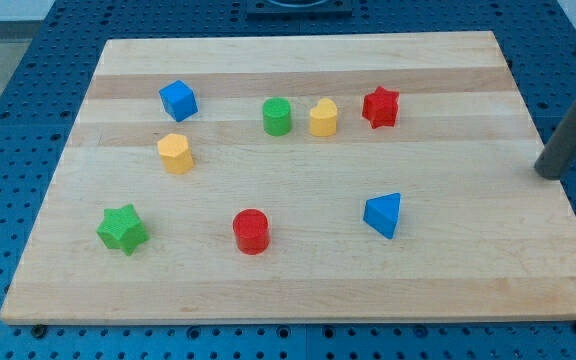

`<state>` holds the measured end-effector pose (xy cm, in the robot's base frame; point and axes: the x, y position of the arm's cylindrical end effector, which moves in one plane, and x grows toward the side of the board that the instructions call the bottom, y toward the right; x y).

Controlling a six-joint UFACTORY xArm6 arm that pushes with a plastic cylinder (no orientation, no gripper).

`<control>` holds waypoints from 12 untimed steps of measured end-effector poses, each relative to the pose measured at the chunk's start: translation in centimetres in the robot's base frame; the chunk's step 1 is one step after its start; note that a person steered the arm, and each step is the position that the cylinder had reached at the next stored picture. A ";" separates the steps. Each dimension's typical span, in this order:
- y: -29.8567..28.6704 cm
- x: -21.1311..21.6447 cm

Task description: Move your arm to the top of the red star

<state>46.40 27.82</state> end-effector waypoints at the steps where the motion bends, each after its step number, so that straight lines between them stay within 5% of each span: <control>1: 0.0 0.1; 3: -0.1 0.1; 5: -6.3 -0.2; 7: -5.2 -8.9; 8: -5.1 -1.1; 9: -5.0 -1.6; 10: -5.0 -9.6; 12: 1.5 -9.3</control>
<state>37.10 29.34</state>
